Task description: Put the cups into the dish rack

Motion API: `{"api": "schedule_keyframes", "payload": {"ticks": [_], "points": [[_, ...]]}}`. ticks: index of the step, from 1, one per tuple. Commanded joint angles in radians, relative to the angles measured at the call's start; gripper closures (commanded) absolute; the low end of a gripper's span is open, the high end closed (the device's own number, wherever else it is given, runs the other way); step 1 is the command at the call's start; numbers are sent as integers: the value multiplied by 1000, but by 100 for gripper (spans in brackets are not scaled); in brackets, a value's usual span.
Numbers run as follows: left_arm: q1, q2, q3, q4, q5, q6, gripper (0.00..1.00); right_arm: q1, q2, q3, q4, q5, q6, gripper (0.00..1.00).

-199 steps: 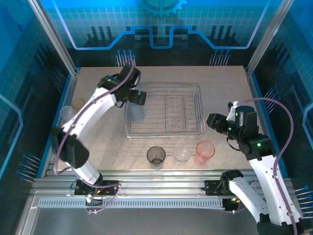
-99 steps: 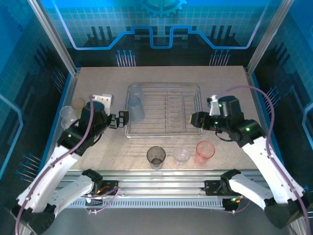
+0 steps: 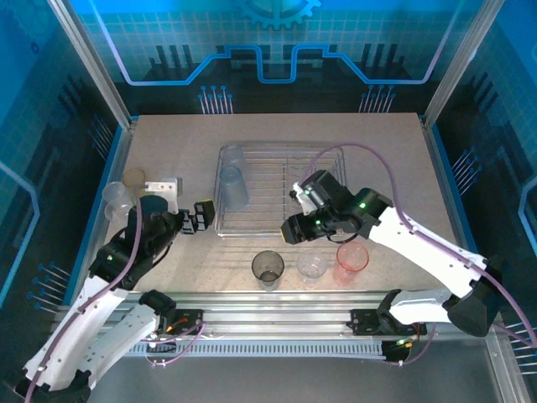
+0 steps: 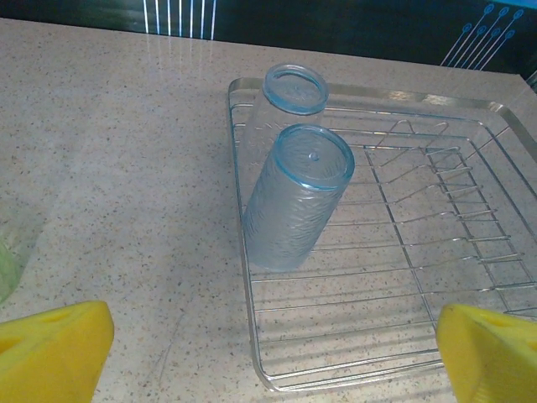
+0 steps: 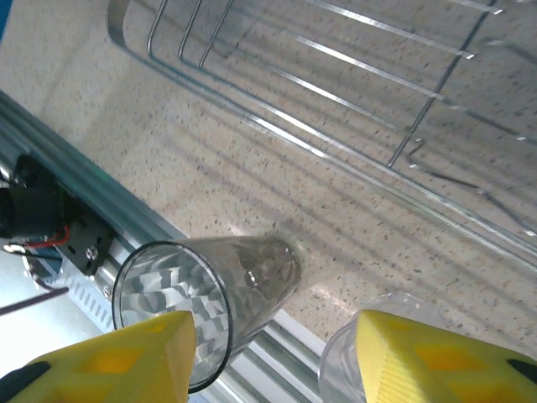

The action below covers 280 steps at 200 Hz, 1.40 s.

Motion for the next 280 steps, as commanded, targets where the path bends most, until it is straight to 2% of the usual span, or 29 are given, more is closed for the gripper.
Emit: {"api": "schedule_keyframes", "payload": {"ticks": [1,56,147,167,184,213,225,257,280], "points": [[6,-29,-25,-3,-6,-45,1,50,39,39,-31,27,-8,46],[7,-39,-49,-10,1,-65,1,148,187,118,-124,75,-68,46],[6,-29,-71,33,5,-48,1,230,344,162,-190,145,-98,52],[6,-19,-71,38,10,-49,1,246,376,186,-210,165,-97,61],[6,-9,-69,42,14,-50,1,258,391,206,-220,185,-93,74],[6,3,-63,47,20,-46,1,259,403,234,-241,218,-78,90],[7,4,-58,48,19,-45,1,260,397,244,-249,232,-75,100],[6,4,-31,48,43,-41,1,243,332,254,-214,201,-98,100],[7,2,5,67,147,-34,0,198,225,203,-114,108,-122,100]]}}
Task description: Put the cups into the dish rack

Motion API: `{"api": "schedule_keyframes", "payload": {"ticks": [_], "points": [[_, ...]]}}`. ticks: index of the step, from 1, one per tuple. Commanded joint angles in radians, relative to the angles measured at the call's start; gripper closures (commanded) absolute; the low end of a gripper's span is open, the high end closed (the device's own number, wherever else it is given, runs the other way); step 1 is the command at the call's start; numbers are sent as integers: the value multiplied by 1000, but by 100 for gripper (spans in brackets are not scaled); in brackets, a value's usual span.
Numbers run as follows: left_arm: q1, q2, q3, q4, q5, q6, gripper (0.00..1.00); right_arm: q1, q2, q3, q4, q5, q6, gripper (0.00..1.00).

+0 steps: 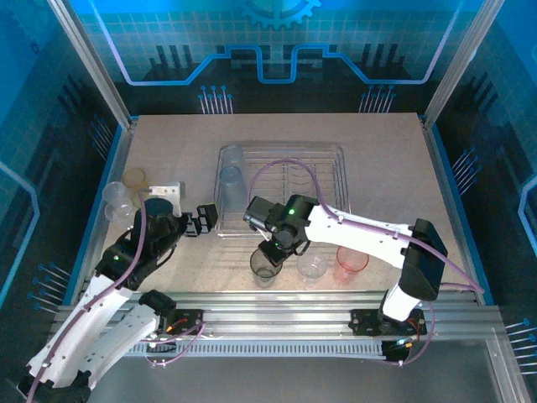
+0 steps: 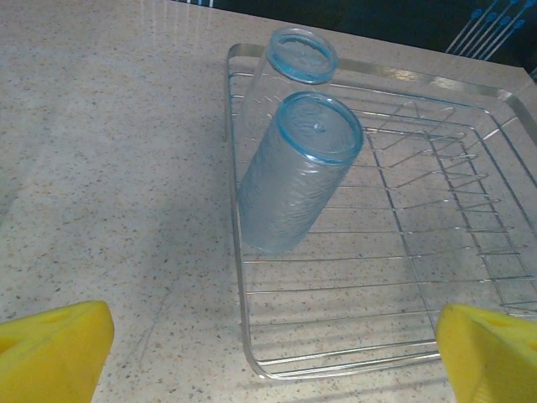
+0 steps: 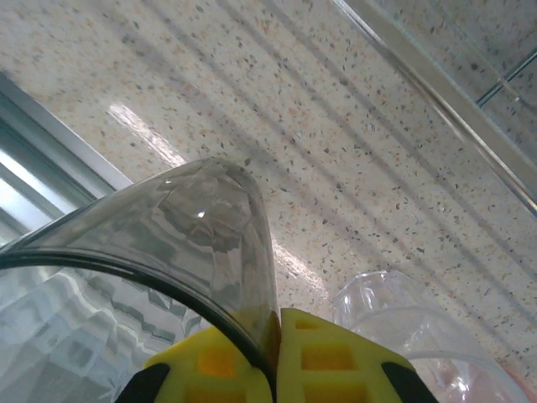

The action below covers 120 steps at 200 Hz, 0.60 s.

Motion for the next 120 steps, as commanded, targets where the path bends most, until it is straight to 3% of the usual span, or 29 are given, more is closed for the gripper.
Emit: {"api": "schedule_keyframes", "payload": {"ticks": [1,47,77,95,120], "points": [[6,-3,63,39,119,19,0,-48,-144,-18,88,-95,-30,100],[6,14,92,211,512,7,1,-260,-463,-280,415,-351,3,100],[6,95,133,270,709,-24,0,-430,-639,-437,610,-530,82,100],[2,151,164,282,791,-42,1,-505,-698,-473,656,-607,114,100],[-10,203,190,295,817,-47,1,-592,-746,-505,725,-717,162,100]]}}
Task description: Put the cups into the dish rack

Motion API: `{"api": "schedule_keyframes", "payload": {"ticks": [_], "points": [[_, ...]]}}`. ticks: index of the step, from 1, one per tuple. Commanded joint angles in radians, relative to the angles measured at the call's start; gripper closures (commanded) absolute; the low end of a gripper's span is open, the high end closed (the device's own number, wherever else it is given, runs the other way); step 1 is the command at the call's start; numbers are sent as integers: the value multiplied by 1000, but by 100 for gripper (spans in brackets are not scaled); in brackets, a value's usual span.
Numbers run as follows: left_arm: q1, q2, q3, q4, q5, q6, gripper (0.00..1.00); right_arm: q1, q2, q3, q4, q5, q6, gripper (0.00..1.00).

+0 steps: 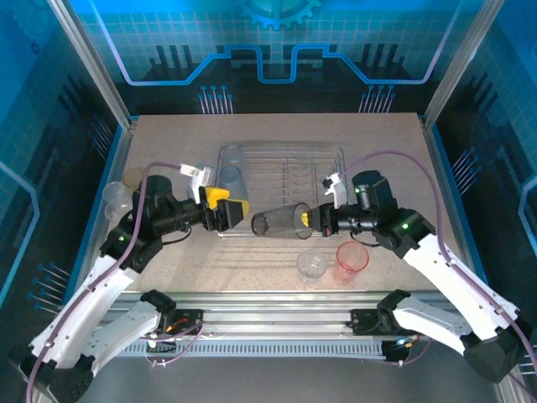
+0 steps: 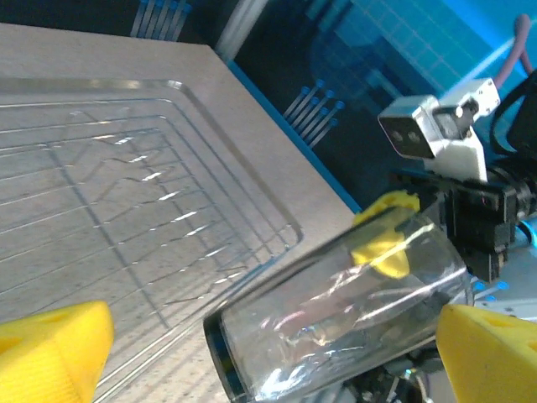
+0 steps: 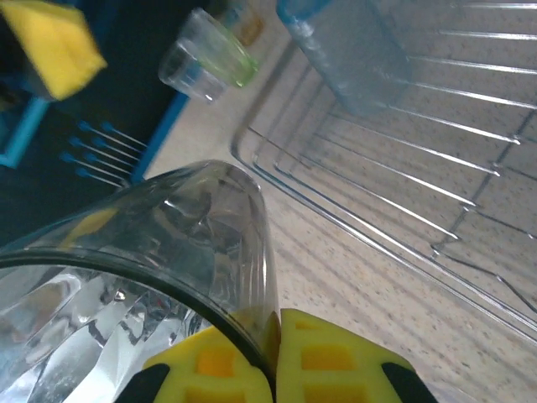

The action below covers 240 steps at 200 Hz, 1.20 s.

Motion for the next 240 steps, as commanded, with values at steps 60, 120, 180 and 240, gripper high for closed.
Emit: {"api": "schedule_keyframes", "payload": {"ticks": [60,120,180,240], "points": [[-25,86,55,105,187,-49,1,-171,-95,-136,551,-380,323,100],[-56,139,55,201,231,-94,1,-170,-57,-137,687,-415,392,100],[-69,167,57,225,244,-131,1,-159,-17,-165,803,-437,461,100],[-79,171,48,285,275,-167,14,-136,25,-154,818,-452,469,100]]}}
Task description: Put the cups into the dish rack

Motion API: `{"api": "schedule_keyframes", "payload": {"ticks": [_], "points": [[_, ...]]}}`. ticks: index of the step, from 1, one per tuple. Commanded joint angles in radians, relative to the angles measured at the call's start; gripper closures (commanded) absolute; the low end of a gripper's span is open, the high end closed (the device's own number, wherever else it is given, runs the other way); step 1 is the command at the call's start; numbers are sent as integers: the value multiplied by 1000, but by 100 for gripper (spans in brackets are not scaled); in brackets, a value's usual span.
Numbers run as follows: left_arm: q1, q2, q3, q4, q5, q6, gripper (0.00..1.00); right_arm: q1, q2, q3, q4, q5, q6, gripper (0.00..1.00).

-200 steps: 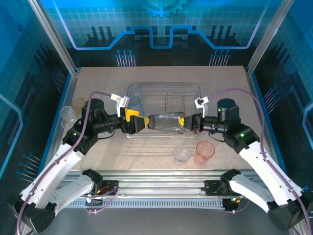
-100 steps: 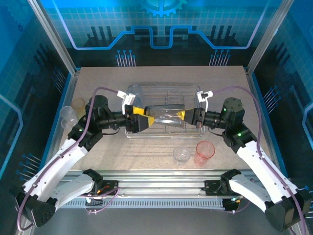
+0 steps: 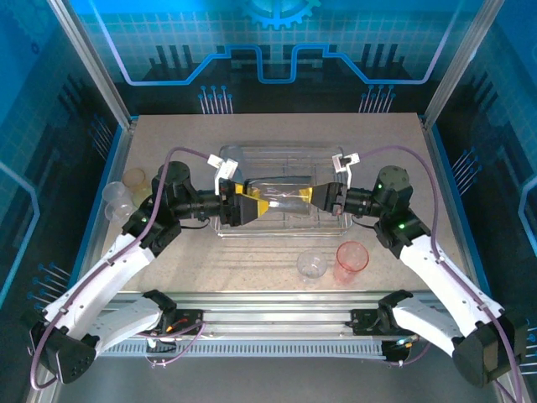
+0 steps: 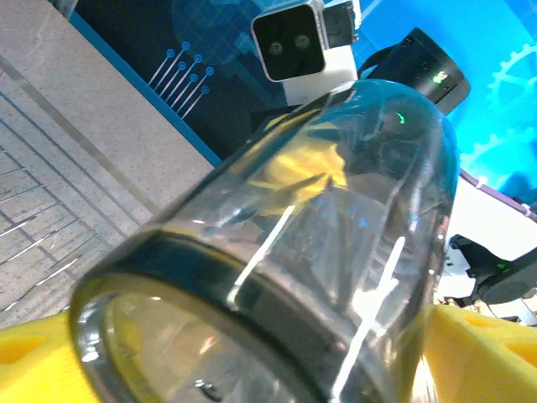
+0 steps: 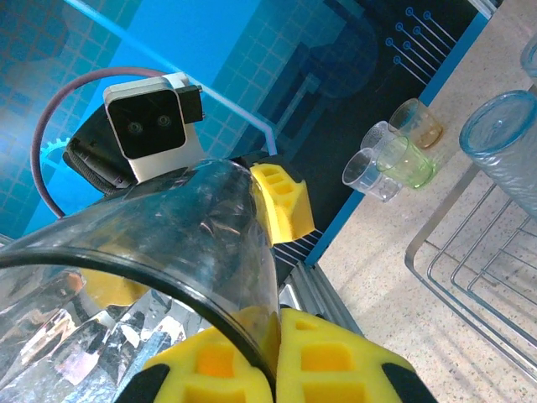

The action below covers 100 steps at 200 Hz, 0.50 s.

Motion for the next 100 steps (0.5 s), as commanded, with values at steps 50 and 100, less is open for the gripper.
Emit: {"api": "schedule_keyframes", "payload": {"ticks": [50,100], "points": [[-11,5,1,64,26,-37,40,30,45,9,90,-80,32,100],[-10,-22,5,26,-25,-7,73,31,35,34,-13,-62,-33,58]]}}
